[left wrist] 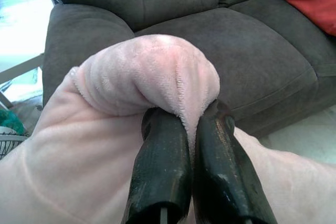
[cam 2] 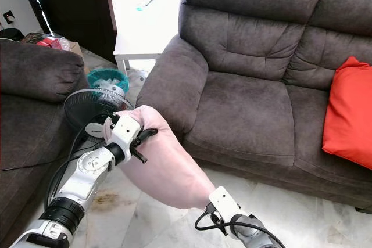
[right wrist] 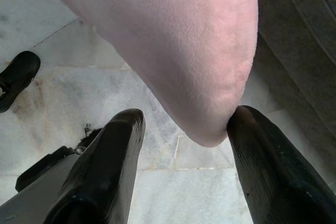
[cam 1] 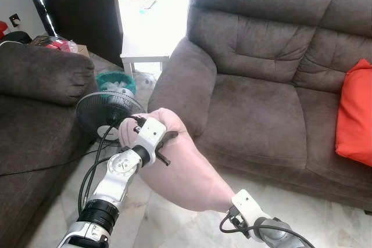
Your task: Move the pillow to the sofa from floor
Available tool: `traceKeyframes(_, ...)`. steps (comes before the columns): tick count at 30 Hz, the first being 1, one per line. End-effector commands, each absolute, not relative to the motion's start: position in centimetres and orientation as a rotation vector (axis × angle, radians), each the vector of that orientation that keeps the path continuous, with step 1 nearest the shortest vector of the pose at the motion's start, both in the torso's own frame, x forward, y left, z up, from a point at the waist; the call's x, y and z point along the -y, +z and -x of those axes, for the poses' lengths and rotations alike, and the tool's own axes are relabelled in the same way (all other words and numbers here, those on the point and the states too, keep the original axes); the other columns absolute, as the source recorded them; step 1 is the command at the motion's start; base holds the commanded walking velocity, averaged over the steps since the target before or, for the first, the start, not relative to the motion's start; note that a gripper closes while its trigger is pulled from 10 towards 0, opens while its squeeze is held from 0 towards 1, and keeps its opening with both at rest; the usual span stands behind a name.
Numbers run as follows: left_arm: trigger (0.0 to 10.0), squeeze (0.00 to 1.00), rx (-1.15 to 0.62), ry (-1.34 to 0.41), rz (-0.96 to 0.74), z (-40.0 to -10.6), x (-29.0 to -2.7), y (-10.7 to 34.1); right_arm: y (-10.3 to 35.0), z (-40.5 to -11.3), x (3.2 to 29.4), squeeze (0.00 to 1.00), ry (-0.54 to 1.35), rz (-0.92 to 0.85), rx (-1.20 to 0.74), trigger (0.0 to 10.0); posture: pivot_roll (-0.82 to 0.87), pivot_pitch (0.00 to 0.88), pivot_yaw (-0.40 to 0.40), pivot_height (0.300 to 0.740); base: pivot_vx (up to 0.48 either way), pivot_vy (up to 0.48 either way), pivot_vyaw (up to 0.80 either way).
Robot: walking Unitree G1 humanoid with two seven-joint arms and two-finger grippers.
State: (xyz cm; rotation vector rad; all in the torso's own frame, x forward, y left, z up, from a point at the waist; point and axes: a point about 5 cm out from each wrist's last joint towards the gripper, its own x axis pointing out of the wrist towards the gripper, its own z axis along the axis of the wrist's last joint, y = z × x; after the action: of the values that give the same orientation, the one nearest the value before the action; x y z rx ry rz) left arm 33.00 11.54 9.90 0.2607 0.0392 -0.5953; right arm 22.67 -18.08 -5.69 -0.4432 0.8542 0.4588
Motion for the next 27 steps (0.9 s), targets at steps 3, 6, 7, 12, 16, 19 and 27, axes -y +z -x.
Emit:
traceKeyframes(3,10.0,0.0,0.094,-0.61,-0.254,-33.71,-10.71,12.95,-5.74,-22.6,18.02,0.0,0.452,0.433,-0.853,10.0,0.11,0.045,-0.085,0.74,0.0,0.0,0.0)
traceKeyframes(6,10.0,0.0,0.095,-0.61,-0.252,-33.71,-10.69,12.98,-5.72,-22.64,18.03,0.0,0.448,0.436,-0.851,10.0,0.11,0.044,-0.085,0.74,0.0,0.0,0.0)
traceKeyframes(7,10.0,0.0,0.095,-0.61,-0.251,-33.71,-10.67,13.0,-5.7,-22.66,18.04,0.0,0.446,0.439,-0.849,10.0,0.11,0.044,-0.085,0.74,0.0,0.0,0.0)
traceKeyframes(12,10.0,0.0,0.096,-0.615,-0.249,-33.74,-10.58,13.07,-5.36,-23.18,18.55,0.0,0.367,0.481,-0.811,10.0,0.12,0.043,-0.084,0.74,0.0,0.0,0.0)
traceKeyframes(16,10.0,0.0,0.093,-0.614,-0.25,-33.72,-10.65,12.99,-5.23,-23.38,18.78,0.0,0.348,0.489,-0.808,10.0,0.11,0.043,-0.084,0.74,0.0,0.0,0.0)
traceKeyframes(19,10.0,0.0,0.092,-0.613,-0.251,-33.73,-10.68,12.98,-5.26,-23.35,18.77,0.0,0.354,0.481,-0.816,10.0,0.11,0.042,-0.084,0.74,0.0,0.0,0.0)
traceKeyframes(27,10.0,0.0,0.098,-0.614,-0.25,-33.83,-10.57,13.1,-5.62,-22.92,17.92,0.0,0.421,0.455,-0.845,10.0,0.11,0.041,-0.083,0.74,0.0,0.0,0.0)
